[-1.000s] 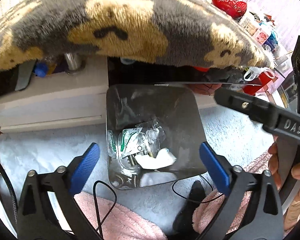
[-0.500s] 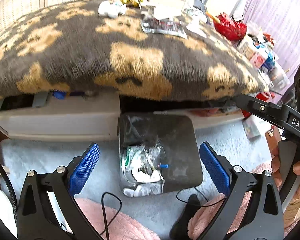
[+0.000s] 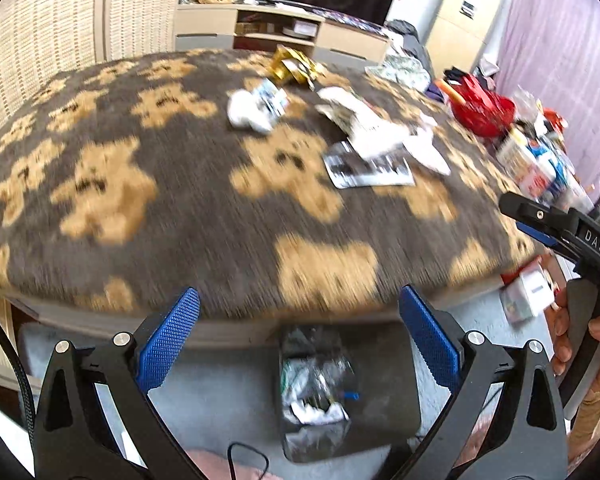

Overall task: Collect trash
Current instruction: 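Grasp the clear plastic wrapper with the left tool while the right tool grasps the white lid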

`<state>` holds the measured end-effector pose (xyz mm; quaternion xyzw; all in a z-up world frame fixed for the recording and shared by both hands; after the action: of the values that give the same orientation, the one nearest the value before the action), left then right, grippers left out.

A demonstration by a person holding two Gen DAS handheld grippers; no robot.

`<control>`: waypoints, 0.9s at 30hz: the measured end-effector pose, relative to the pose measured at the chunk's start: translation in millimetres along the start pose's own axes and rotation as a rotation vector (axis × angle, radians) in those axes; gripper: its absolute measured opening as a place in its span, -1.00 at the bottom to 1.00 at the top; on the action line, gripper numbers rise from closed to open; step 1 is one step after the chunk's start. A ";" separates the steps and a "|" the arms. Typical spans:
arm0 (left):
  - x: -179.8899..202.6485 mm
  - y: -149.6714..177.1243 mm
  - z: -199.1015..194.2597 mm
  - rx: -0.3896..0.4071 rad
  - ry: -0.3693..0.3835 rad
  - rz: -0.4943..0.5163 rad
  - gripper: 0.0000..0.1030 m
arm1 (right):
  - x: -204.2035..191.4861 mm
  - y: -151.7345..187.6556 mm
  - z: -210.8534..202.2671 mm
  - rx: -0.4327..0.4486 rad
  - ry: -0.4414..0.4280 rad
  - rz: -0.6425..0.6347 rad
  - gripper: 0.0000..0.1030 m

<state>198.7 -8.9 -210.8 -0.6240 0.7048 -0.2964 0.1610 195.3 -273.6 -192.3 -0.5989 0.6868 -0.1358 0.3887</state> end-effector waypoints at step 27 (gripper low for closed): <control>-32.9 -161.5 133.3 0.047 -0.059 -0.024 0.56 | 22.3 -76.2 120.0 -0.007 0.130 0.052 0.78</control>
<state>410.5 -13.0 -218.5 -0.6370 0.6849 -0.2964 0.1930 334.0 -279.5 -230.2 -0.5721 0.7265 -0.1619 0.3445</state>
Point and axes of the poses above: each gripper's, at about its wrist camera, not at the fingertips, and z roughly the way its jaws point, x to its right, y to its underside, the point moved 1 cm from there along z, roughly the way its jaws point, and after that the axes turned 5 degrees about -y, right-handed, at the moved point
